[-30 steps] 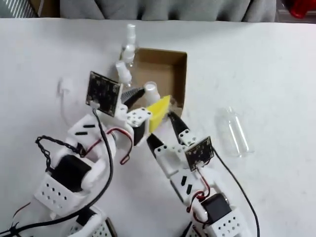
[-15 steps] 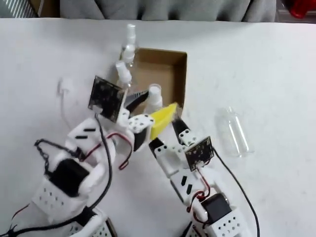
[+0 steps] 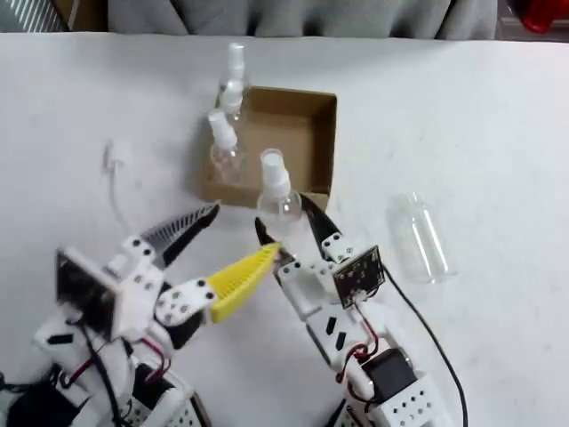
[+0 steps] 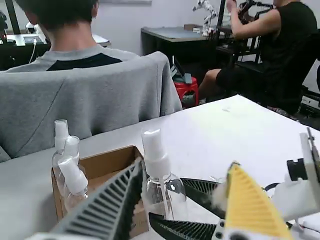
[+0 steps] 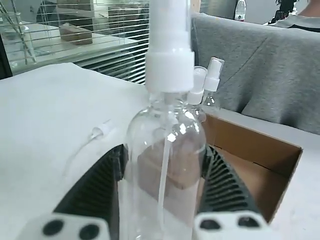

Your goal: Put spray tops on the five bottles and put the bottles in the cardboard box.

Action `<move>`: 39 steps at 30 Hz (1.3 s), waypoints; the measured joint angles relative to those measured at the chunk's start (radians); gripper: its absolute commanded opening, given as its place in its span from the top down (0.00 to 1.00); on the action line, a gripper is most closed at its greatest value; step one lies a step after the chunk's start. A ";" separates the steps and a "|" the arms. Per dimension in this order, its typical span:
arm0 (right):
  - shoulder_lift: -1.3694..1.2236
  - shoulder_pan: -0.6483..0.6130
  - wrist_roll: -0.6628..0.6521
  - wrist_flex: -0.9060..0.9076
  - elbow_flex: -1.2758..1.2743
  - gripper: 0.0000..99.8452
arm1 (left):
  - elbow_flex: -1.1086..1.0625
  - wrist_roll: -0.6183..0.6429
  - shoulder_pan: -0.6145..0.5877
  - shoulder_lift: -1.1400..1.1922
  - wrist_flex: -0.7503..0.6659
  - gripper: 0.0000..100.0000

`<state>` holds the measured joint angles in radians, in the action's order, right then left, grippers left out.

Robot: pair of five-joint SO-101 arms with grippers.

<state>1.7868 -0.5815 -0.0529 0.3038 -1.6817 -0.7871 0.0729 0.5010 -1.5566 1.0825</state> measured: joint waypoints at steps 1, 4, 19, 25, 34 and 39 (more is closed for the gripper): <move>0.000 0.000 0.000 0.000 0.000 0.98 | 0.000 0.000 0.002 -0.017 0.000 0.99; 0.000 0.011 0.000 0.000 0.000 0.98 | 0.000 0.000 0.000 -0.035 0.000 0.93; 0.000 0.138 0.000 -0.094 0.000 0.98 | -0.330 0.000 0.002 -0.037 -0.080 0.97; 0.000 0.161 0.000 -0.198 0.000 0.99 | -0.468 0.000 0.002 -0.032 -0.187 0.97; 0.000 0.077 0.000 -0.305 0.000 0.99 | -0.591 0.000 0.198 -0.035 -0.267 0.98; 0.000 0.020 0.075 -0.196 0.072 0.99 | -0.712 0.046 0.189 -0.035 -0.476 0.98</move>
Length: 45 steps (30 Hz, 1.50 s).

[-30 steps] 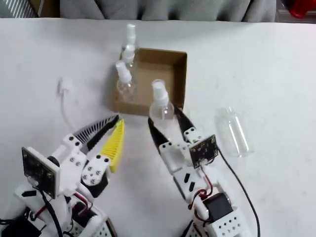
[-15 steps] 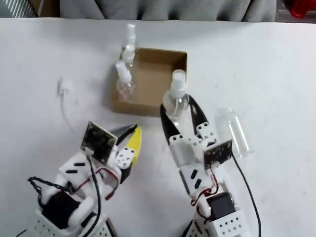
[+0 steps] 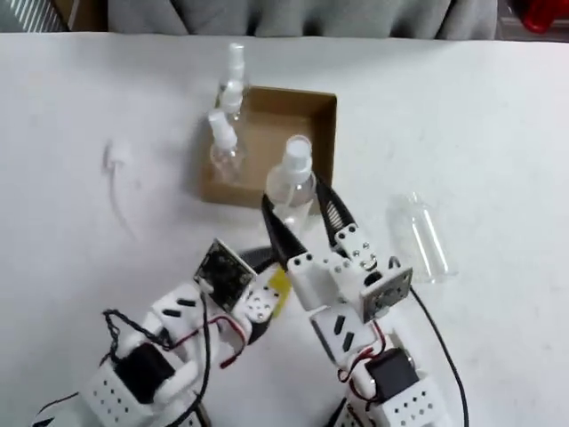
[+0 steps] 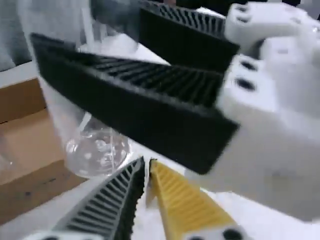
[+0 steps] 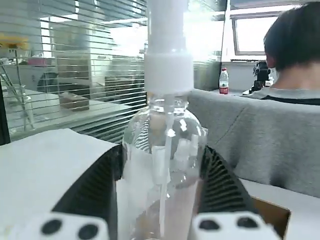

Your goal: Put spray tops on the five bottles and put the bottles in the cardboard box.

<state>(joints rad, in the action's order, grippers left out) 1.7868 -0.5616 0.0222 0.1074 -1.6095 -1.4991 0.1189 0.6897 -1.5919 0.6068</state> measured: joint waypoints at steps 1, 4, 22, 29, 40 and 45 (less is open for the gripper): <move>0.000 -0.005 0.023 0.041 0.025 0.99 | -0.034 0.023 -0.011 0.000 -0.063 0.98; 0.002 -0.020 0.060 0.137 0.063 0.99 | -0.118 0.064 -0.035 0.000 -0.229 0.98; 0.003 0.043 0.075 0.173 0.083 0.99 | -0.158 0.074 -0.107 0.002 -0.327 0.98; -0.057 0.083 0.058 0.080 0.060 0.99 | -0.157 -0.041 -0.230 0.002 -0.272 0.98; -0.460 0.198 0.052 -0.114 0.152 0.99 | -0.157 -0.055 -0.658 0.002 -0.005 0.98; -0.671 0.235 0.049 -0.169 0.249 0.99 | -0.199 -0.055 -0.786 0.000 0.003 0.98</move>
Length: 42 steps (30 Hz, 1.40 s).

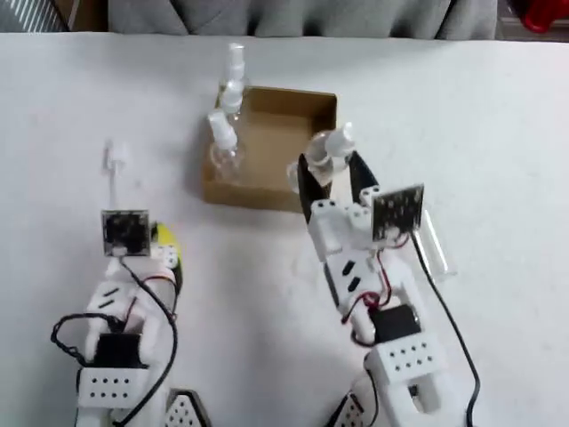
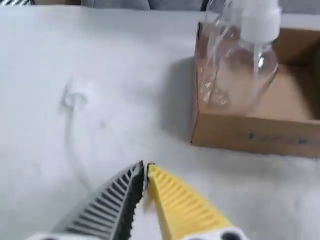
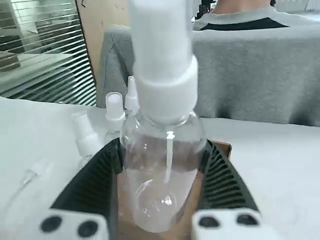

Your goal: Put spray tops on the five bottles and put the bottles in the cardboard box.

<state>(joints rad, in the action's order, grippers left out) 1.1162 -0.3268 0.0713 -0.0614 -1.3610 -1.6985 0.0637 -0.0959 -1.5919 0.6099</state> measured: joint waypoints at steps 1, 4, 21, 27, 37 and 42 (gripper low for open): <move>-0.040 0.005 0.000 -0.011 0.020 0.99 | -0.005 0.000 -0.003 0.002 0.002 0.98; -0.158 0.018 0.000 -0.048 0.081 0.99 | -0.006 -0.002 -0.015 0.002 0.006 0.98; -0.868 0.112 0.000 -0.121 0.535 0.98 | -0.006 -0.230 -0.020 0.000 0.126 0.98; -1.066 0.109 0.000 -0.121 0.712 0.98 | -0.006 -0.230 -0.020 0.000 0.126 0.98; -1.303 0.114 0.000 -0.121 0.951 0.98 | -0.006 -0.232 -0.025 0.000 0.126 0.98; -1.438 0.114 0.000 -0.121 1.059 0.98 | -0.006 -0.232 -0.025 0.000 0.126 0.98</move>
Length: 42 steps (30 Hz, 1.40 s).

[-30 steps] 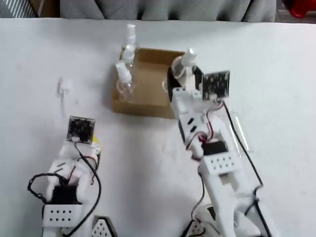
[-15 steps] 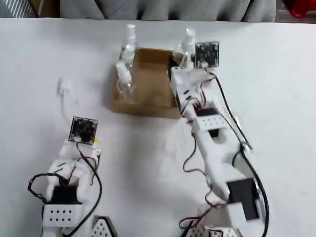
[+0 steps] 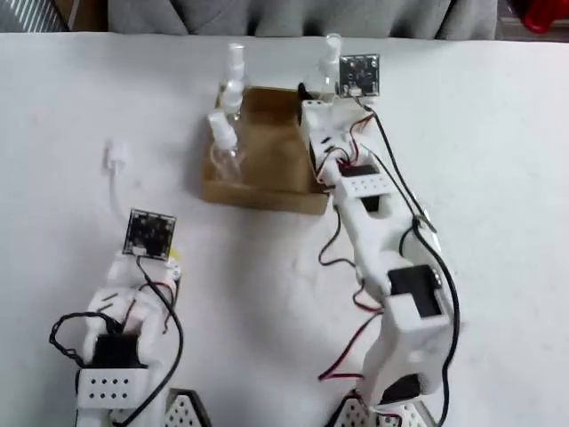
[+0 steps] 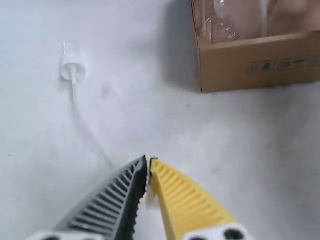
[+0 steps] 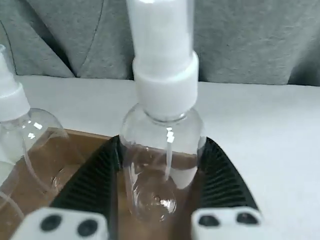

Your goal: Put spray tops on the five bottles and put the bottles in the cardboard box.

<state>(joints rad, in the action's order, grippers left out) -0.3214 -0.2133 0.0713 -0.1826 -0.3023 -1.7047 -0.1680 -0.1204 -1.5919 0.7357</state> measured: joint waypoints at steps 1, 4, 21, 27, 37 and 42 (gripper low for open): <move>-0.028 0.000 0.000 0.000 0.021 0.98 | 0.000 0.000 0.000 0.000 0.000 0.98; -0.114 0.000 -0.038 0.000 0.084 0.98 | 0.000 0.000 0.000 0.000 0.000 0.98; -0.261 0.000 -0.143 -0.003 0.222 0.98 | 0.000 0.000 0.000 0.000 0.000 0.98; -0.261 -0.002 -0.161 -0.003 0.222 0.98 | 0.000 0.000 0.000 0.000 0.000 0.98; -0.261 -0.002 -0.164 -0.123 0.137 0.98 | 0.000 0.000 0.000 0.000 0.000 0.98; -0.261 -0.002 -0.164 -0.213 0.089 0.98 | 0.000 0.000 0.000 0.000 0.000 0.98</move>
<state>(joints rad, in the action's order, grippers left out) -0.5823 -0.2148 -0.0928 -0.3959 -0.2133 -1.7047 -0.1680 -0.1204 -1.5919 0.7357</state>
